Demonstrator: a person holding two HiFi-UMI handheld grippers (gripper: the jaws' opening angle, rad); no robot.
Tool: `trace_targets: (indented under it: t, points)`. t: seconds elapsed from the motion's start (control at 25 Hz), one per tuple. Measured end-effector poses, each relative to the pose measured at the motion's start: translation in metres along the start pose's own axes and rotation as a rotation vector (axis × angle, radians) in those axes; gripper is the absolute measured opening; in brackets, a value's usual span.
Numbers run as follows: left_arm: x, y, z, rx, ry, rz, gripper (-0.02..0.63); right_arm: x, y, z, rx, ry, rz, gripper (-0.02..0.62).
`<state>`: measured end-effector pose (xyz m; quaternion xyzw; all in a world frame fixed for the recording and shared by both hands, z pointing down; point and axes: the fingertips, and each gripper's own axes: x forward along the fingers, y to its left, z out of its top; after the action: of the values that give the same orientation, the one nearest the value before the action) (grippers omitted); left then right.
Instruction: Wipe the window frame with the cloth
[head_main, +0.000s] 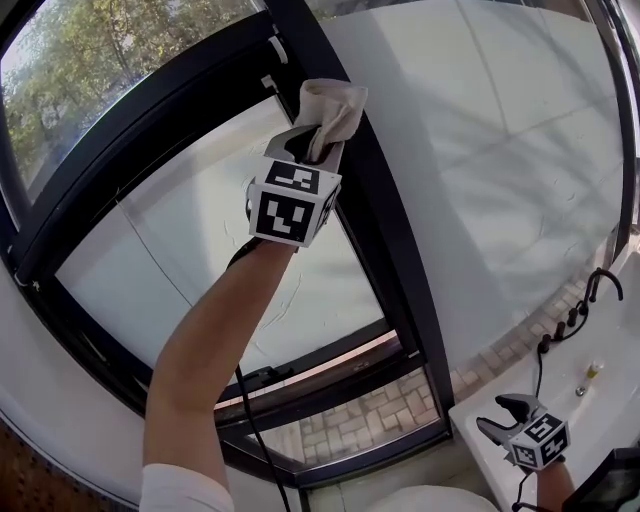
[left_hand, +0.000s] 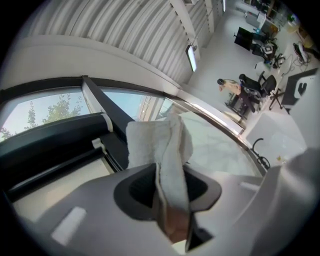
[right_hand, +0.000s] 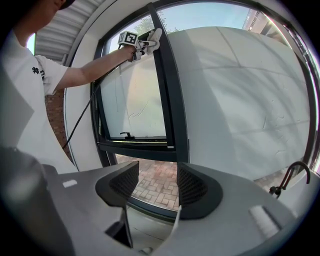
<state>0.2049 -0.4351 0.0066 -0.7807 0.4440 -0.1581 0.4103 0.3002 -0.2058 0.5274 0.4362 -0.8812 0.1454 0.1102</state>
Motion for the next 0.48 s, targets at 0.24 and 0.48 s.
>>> trace_targets:
  t: [0.24,0.48]
  points:
    - [-0.002,-0.043,-0.027,0.001,0.019,-0.045,0.130,0.003,0.007,0.000,-0.006,0.013,0.016,0.242]
    - [-0.006,-0.077,-0.051,0.007,0.034,-0.064,0.130,0.002,0.010,-0.002,-0.008,0.021,0.016,0.242]
